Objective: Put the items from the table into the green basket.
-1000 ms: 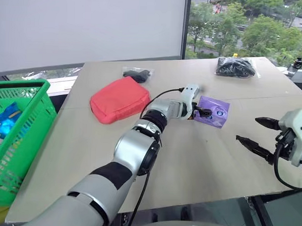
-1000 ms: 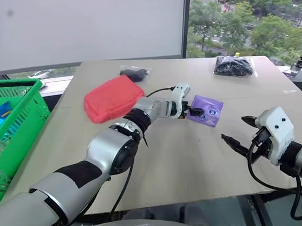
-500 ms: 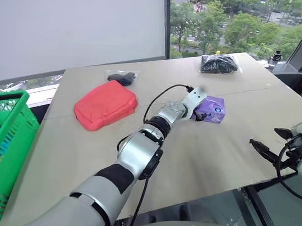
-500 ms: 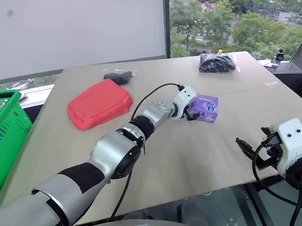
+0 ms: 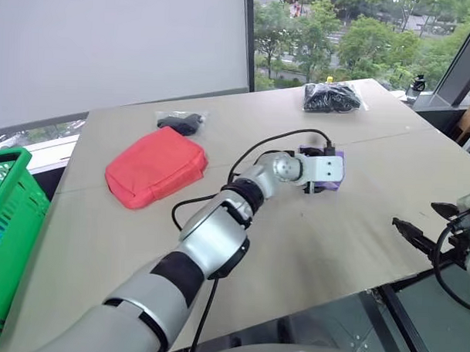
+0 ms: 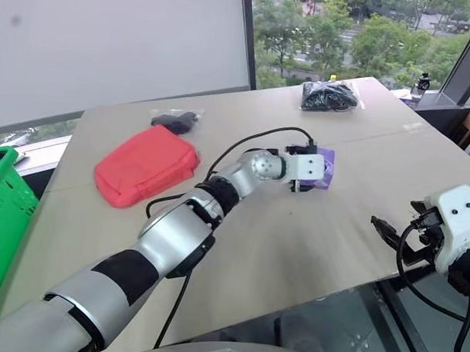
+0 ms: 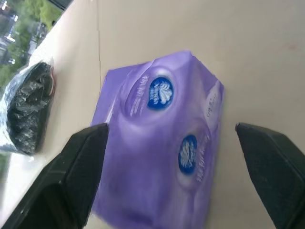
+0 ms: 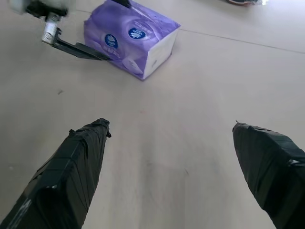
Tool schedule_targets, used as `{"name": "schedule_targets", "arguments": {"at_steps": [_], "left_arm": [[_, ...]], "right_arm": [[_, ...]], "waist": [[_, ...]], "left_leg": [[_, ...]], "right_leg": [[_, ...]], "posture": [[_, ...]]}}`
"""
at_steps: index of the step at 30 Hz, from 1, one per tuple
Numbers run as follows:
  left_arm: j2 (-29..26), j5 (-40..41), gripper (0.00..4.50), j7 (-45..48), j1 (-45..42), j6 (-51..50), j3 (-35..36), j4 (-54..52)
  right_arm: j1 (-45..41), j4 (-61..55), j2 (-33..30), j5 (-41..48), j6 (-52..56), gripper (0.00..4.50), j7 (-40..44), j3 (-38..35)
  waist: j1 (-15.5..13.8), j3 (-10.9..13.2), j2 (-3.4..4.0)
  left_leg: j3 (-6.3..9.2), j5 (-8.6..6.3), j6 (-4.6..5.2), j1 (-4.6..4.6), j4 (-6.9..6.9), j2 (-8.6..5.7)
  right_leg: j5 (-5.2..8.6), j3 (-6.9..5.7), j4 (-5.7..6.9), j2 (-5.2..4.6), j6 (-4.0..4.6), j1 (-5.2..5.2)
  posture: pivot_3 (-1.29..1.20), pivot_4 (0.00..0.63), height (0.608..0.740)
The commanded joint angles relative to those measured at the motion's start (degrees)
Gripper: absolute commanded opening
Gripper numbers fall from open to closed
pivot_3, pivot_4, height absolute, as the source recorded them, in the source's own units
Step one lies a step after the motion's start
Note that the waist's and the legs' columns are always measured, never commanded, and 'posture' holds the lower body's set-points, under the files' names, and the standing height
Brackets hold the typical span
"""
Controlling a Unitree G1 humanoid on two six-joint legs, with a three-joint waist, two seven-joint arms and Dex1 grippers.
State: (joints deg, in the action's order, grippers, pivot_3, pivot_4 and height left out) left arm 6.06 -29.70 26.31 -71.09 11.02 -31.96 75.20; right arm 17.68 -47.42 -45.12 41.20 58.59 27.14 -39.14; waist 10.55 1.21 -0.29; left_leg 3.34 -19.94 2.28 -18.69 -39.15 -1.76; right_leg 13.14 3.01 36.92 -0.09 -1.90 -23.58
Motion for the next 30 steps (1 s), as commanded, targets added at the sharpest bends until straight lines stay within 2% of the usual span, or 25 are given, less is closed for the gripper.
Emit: {"name": "schedule_targets", "arguments": {"at_steps": [1,3,5,6,8,11,16,21,26,30], "left_arm": [[0.7,-6.5,3.93,-6.2,-1.1,-1.9,-4.8,1.9],[1.0,-9.2,3.36,-7.7,-0.6,-2.2,-7.1,2.6],[1.2,-10.5,2.41,-8.0,-0.3,-2.1,-8.1,3.0],[1.2,-10.8,2.11,-8.4,-0.2,-1.9,-8.2,3.0],[1.0,-10.8,1.11,-8.6,0.0,-1.6,-7.8,3.0],[0.4,-7.9,0.02,-7.9,0.4,-0.3,-4.7,2.3],[-3.5,-3.4,0.02,-7.1,1.1,2.5,1.0,0.2],[-10.6,0.5,0.02,-5.7,3.3,7.2,5.5,-5.9],[-22.1,4.8,0.02,-3.0,13.5,7.2,11.4,-27.4],[-30.7,6.9,0.02,-3.0,22.9,-3.8,19.8,-47.2]], "right_arm": [[-0.2,-2.0,-0.2,0.6,0.0,4.50,-0.6,-1.1],[0.5,-2.7,0.4,0.6,-0.3,4.50,-0.7,-1.2],[1.3,-3.2,1.0,0.3,-0.9,4.50,-0.8,-1.2],[1.6,-3.3,1.3,0.0,-1.3,4.50,-0.9,-1.1],[1.8,-3.4,1.6,-0.3,-1.7,4.50,-1.0,-0.9],[1.8,-2.9,1.8,-0.9,-2.7,4.50,-0.9,-0.1],[0.5,-1.7,1.6,-2.2,-4.8,4.50,-0.6,2.9],[-2.2,0.5,0.3,-3.7,-7.9,4.50,1.3,6.2],[-10.3,3.5,-0.1,-3.6,-12.9,4.50,3.9,11.3],[-21.2,5.1,0.7,-1.6,-17.5,4.50,8.7,19.0]], "waist": [[0.4,0.0,0.01],[0.9,0.0,0.02],[1.2,0.0,0.02],[1.3,0.1,0.01],[1.4,0.1,-0.02],[1.5,0.1,-0.03],[1.4,0.1,0.08],[1.3,0.1,0.25],[0.6,0.1,0.32],[-1.3,0.1,0.29]], "left_leg": [[-0.01,-0.01,0.01,0.01,0.00,0.00],[-0.02,-0.02,0.02,0.01,0.01,0.01],[0.01,-0.03,0.02,-0.01,0.01,0.02],[0.01,-0.03,0.02,0.00,0.01,0.02],[-0.02,-0.03,0.02,0.00,0.01,0.01],[-0.08,-0.03,0.02,0.02,0.01,0.00],[-0.06,-0.03,0.02,0.04,0.01,0.05],[-0.11,-0.03,0.02,0.04,0.01,0.06],[-0.05,-0.02,0.00,0.04,0.02,0.02],[0.06,0.11,-0.22,0.06,-0.06,0.01]], "right_leg": [[0.01,0.02,0.00,0.00,-0.01,0.00],[0.02,0.03,0.00,-0.02,-0.04,0.00],[0.04,0.01,0.00,-0.07,-0.06,0.00],[0.05,0.01,0.00,-0.08,-0.08,0.00],[0.05,0.02,0.00,-0.09,-0.12,0.00],[0.02,0.05,-0.01,-0.09,-0.17,0.00],[0.02,0.05,-0.01,-0.08,-0.17,-0.01],[0.01,0.13,0.02,-0.19,-0.16,-0.06],[-0.15,0.08,0.14,-0.44,0.09,-0.11],[-0.17,-0.01,0.34,-0.50,0.15,-0.45]], "posture": [[-0.35,0.000,0.740],[-0.35,0.000,0.740],[-0.35,0.000,0.740],[-0.35,0.000,0.740],[-0.35,0.000,0.740],[-0.36,0.000,0.740],[-0.30,0.000,0.740],[-0.27,0.000,0.740],[-0.16,0.000,0.740],[-0.05,0.000,0.740]]}}
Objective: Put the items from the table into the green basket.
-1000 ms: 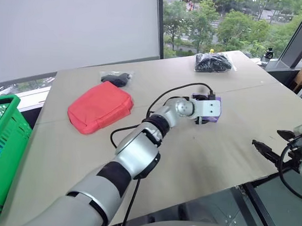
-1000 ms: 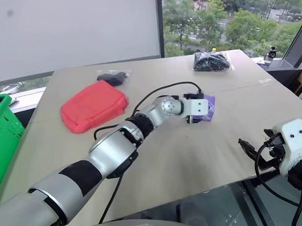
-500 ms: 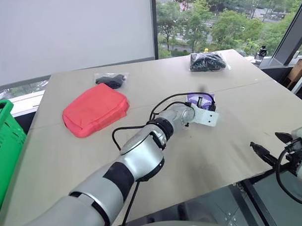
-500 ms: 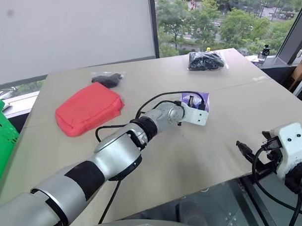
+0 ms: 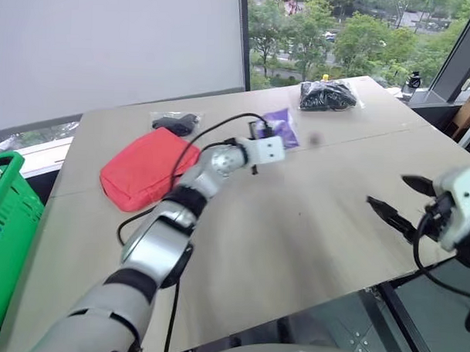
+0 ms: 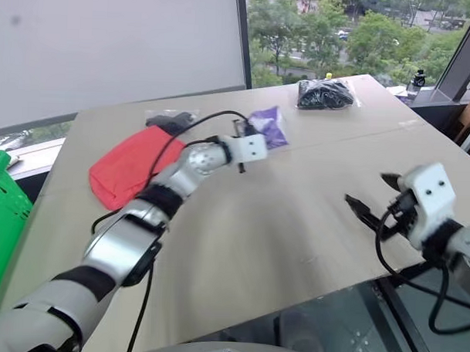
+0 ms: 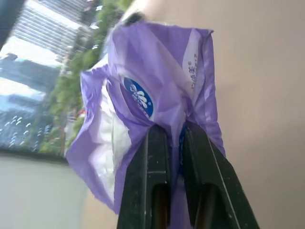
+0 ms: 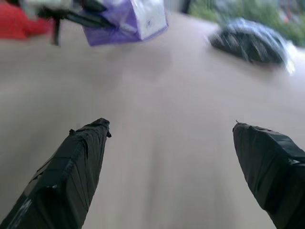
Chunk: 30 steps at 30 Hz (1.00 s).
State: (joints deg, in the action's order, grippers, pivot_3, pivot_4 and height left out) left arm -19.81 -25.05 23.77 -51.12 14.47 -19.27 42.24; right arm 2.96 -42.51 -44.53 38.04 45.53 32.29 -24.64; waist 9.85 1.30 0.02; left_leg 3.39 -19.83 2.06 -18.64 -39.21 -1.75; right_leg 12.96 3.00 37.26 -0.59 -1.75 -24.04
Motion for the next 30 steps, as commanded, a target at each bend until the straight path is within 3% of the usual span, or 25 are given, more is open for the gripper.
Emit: {"name": "schedule_targets", "arguments": {"at_steps": [1,4,12,20,25,28,30], "left_arm": [[-7.3,2.2,0.02,-1.4,4.5,-10.4,10.3,-18.8],[-13.4,1.6,0.02,-2.8,7.3,-18.1,17.5,-28.5],[-28.8,-2.2,0.02,1.6,15.4,-38.3,28.6,-42.2],[-35.5,-3.5,0.02,2.1,25.4,-51.3,34.9,-45.5],[-35.6,-0.2,0.02,3.9,32.6,-50.0,35.2,-43.9],[-36.3,-0.4,1.39,1.7,34.8,-48.5,34.9,-41.3],[-37.0,-1.7,1.99,-1.7,34.7,-47.1,34.8,-39.9]], "right_arm": [[-10.4,1.5,0.4,1.7,-5.6,4.50,5.5,7.4],[-19.9,6.4,1.2,2.3,-7.9,4.50,11.0,13.9],[-35.0,18.9,2.9,3.6,-13.0,4.50,25.2,20.5],[-40.6,24.5,6.5,2.8,-16.8,4.50,31.3,24.1],[-40.8,25.6,6.9,1.6,-18.0,4.50,33.3,25.0],[-40.8,26.0,6.8,1.1,-18.4,4.50,33.5,25.1],[-40.5,25.8,6.6,0.8,-18.3,4.50,33.4,24.9]], "waist": [[-1.4,0.0,-0.07],[-4.0,0.2,-0.29],[-14.1,0.1,-0.52],[-20.6,-0.1,-0.86],[-23.6,-0.1,-0.93],[-25.2,-0.1,-0.95],[-25.9,-0.1,-0.95]], "left_leg": [[0.00,0.02,-0.03,-0.06,-0.02,-0.01],[0.00,0.09,-0.16,-0.23,-0.03,-0.04],[0.18,0.17,-0.28,-0.33,0.02,-0.30],[0.71,0.15,-0.26,-0.64,0.00,-0.54],[1.02,0.21,-0.36,-1.19,-0.11,-0.55],[1.05,0.24,-0.41,-1.22,-0.11,-0.53],[1.05,0.24,-0.41,-1.24,-0.11,-0.52]], "right_leg": [[0.00,0.00,0.10,-0.01,0.00,-0.17],[-0.01,-0.01,0.35,-0.01,0.03,-0.49],[-0.02,-0.54,0.45,-0.24,0.14,-0.67],[-0.03,-0.92,0.35,-0.44,0.18,-0.74],[-0.11,-1.46,0.41,-0.51,0.39,-1.14],[-0.08,-1.58,0.39,-0.51,0.50,-1.17],[-0.08,-1.62,0.37,-0.51,0.52,-1.17]], "posture": [[-0.02,0.000,0.740],[0.06,0.000,0.740],[0.24,0.000,0.740],[0.34,0.000,0.740],[0.35,0.000,0.740],[0.35,0.000,0.740],[0.33,0.000,0.740]]}}
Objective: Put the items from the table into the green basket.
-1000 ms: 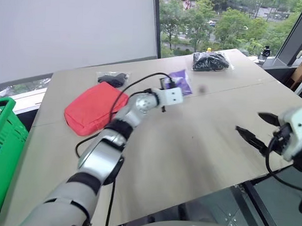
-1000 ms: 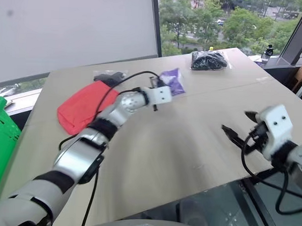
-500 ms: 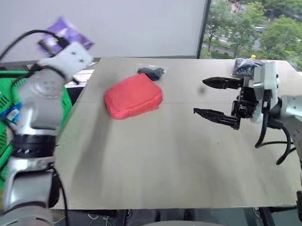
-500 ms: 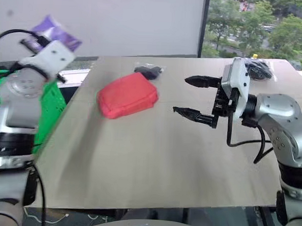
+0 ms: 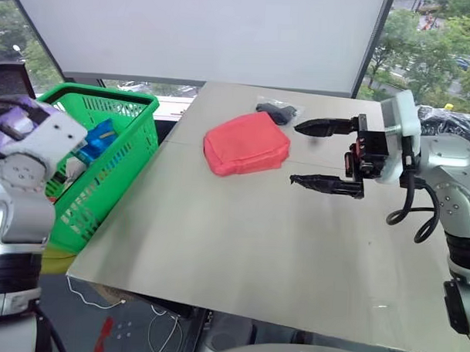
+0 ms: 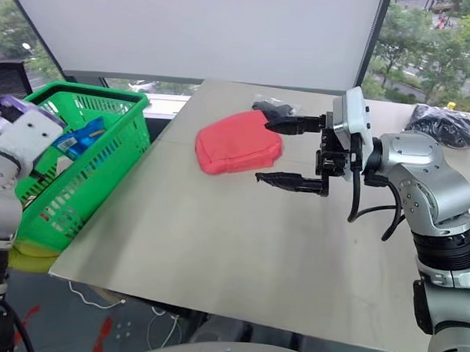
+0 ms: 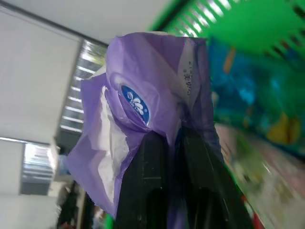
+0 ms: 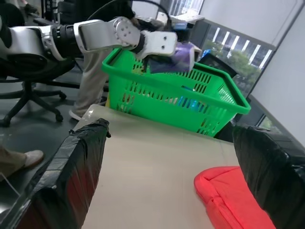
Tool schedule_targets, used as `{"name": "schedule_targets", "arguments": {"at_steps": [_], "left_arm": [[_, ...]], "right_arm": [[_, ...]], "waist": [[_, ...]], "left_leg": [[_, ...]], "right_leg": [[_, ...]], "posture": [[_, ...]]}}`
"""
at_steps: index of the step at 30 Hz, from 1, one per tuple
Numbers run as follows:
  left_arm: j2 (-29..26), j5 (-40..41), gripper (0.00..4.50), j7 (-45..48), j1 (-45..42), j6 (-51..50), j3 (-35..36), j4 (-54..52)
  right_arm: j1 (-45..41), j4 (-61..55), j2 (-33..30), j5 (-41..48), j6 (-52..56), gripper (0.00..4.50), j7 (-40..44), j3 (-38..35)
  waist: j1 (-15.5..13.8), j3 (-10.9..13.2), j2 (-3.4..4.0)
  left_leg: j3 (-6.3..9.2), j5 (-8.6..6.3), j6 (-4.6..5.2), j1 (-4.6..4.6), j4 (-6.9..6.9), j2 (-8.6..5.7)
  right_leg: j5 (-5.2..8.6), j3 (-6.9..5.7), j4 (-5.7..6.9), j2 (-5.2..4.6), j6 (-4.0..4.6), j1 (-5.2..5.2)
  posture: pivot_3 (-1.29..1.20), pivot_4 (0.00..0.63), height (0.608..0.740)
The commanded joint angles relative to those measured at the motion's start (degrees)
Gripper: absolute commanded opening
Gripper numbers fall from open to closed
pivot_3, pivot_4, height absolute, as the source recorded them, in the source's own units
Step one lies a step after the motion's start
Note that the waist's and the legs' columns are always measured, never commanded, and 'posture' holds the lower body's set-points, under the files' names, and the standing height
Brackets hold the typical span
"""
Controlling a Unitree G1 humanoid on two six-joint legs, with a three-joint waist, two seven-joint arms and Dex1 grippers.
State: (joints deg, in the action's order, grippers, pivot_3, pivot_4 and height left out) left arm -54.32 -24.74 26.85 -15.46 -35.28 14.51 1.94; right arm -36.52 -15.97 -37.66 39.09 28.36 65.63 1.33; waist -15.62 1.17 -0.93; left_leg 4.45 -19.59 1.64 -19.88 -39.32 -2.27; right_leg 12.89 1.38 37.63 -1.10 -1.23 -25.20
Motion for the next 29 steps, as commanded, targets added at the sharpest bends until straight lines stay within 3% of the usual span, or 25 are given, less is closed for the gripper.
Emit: {"name": "schedule_targets", "arguments": {"at_steps": [1,4,6,9,10,13,16,22,26,29], "left_arm": [[-2.6,-2.5,2.44,-6.5,-1.9,3.5,0.8,1.0],[-0.9,-0.6,3.77,-10.1,-6.4,6.1,1.2,1.1],[2.5,3.6,3.77,-11.5,-11.4,8.9,2.0,-0.5],[14.0,16.8,3.77,-10.1,-20.0,12.7,4.1,-4.5],[18.6,23.8,3.77,-6.6,-21.7,8.2,4.7,-7.6],[25.5,37.2,3.77,1.6,-21.2,-3.1,4.2,-14.3],[23.8,45.3,3.77,10.4,-14.1,-9.0,1.6,-19.4],[18.2,52.9,3.77,18.0,-1.8,-13.2,2.4,-22.9],[14.2,56.8,3.77,22.0,4.0,-14.3,4.3,-23.9],[11.8,57.8,3.77,22.9,6.3,-13.6,5.0,-23.2]], "right_arm": [[-0.6,-1.2,-0.5,-0.2,-1.0,4.50,-0.2,-1.4],[0.9,-2.4,-1.1,-0.3,-0.6,4.50,-1.4,-2.5],[2.6,-3.0,-1.9,-1.4,-1.3,4.50,-2.3,-3.2],[7.3,-3.8,-3.4,-5.3,-3.4,4.50,-5.6,-5.2],[9.4,-4.0,-4.2,-6.3,-2.8,4.50,-7.5,-6.4],[15.3,-4.5,-6.9,-8.8,-1.2,4.50,-11.4,-9.5],[22.5,-5.0,-9.8,-10.6,-2.3,4.50,-11.7,-13.3],[33.9,-3.4,-13.1,-12.0,-5.4,4.50,-9.4,-20.9],[39.0,-0.1,-13.6,-12.5,-8.5,4.50,-7.5,-24.6],[40.4,1.3,-14.1,-12.2,-8.9,4.50,-6.9,-26.2]], "waist": [[-0.9,0.0,0.00],[-2.0,0.0,-0.04],[-3.2,-0.1,-0.09],[-5.0,-0.3,-0.19],[-5.5,-0.4,-0.25],[-5.2,-0.6,-0.32],[-2.3,-0.6,-0.30],[6.2,-0.7,-0.26],[9.5,-0.5,-0.13],[10.5,-0.1,0.29]], "left_leg": [[0.00,0.00,0.00,0.00,0.00,0.01],[0.01,0.00,-0.01,-0.02,0.01,0.04],[0.02,0.00,-0.01,-0.04,0.00,0.05],[0.02,0.04,-0.07,-0.09,-0.02,0.04],[0.06,0.04,-0.08,-0.12,-0.06,0.03],[-0.16,0.04,-0.07,-0.18,-0.17,0.00],[-0.41,0.00,0.02,-0.24,-0.14,0.03],[-1.01,-0.06,0.11,-0.05,0.02,0.42],[-1.04,-0.08,0.17,0.50,0.01,0.54],[-1.06,-0.12,0.23,1.73,0.35,0.70]], "right_leg": [[0.01,-0.02,0.00,0.00,0.02,0.00],[0.02,-0.11,0.01,-0.02,0.04,0.00],[0.00,-0.16,0.01,-0.04,0.06,0.00],[-0.07,-0.30,-0.01,-0.20,0.16,0.00],[-0.08,-0.40,-0.01,-0.30,0.17,0.00],[-0.11,-0.54,0.06,-0.42,0.20,-0.09],[-0.11,-0.45,0.12,-0.35,0.21,-0.25],[-0.07,-0.03,0.02,-0.01,0.28,-0.32],[-0.11,0.08,0.04,0.06,0.42,0.21],[0.13,0.04,-0.24,0.26,0.75,1.74]], "posture": [[0.33,0.000,0.740],[0.31,0.000,0.740],[0.30,0.000,0.740],[0.27,0.000,0.740],[0.26,0.000,0.740],[0.22,0.000,0.740],[0.16,0.000,0.740],[0.10,0.000,0.740],[0.08,0.000,0.740],[0.09,0.000,0.740]]}}
